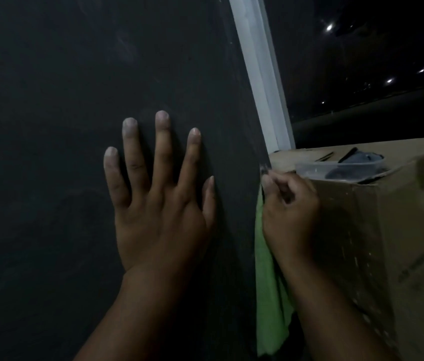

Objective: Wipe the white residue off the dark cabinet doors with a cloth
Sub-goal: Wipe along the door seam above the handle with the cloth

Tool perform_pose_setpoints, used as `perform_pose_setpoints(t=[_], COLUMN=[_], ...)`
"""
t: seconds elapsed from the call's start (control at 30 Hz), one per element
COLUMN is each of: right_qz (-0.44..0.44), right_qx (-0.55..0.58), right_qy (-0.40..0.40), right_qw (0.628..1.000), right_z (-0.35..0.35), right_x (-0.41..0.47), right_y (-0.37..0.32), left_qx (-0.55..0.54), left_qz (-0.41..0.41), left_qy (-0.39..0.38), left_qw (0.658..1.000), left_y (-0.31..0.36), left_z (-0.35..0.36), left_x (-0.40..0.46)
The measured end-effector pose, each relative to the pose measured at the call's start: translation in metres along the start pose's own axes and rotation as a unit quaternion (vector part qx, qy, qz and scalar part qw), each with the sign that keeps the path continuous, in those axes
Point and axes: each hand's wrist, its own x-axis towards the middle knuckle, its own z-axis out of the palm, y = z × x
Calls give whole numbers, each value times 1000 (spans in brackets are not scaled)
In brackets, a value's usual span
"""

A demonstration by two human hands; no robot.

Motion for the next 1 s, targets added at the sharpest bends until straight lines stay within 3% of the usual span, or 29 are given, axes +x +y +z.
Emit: perform_pose_setpoints(t=[0.17, 0.47, 0.73, 1.0], right_qz=[41, -56, -6, -92], right_qx=[19, 29, 75, 57], right_qy=[27, -3, -9, -17], right_qw=[999, 998, 997, 994], right_z=[-16, 18, -14, 20], right_x=[-37, 54, -18, 55], right_y=[28, -26, 28, -14], left_qx=[4, -7, 7, 18], left_qz=[-9, -55, -51, -55], left_qy=[0, 3, 14, 11], left_qw=[1000, 998, 999, 998], left_y=[4, 18, 24, 31], left_z=[0, 0, 9, 12], left_x=[1, 2, -14, -22])
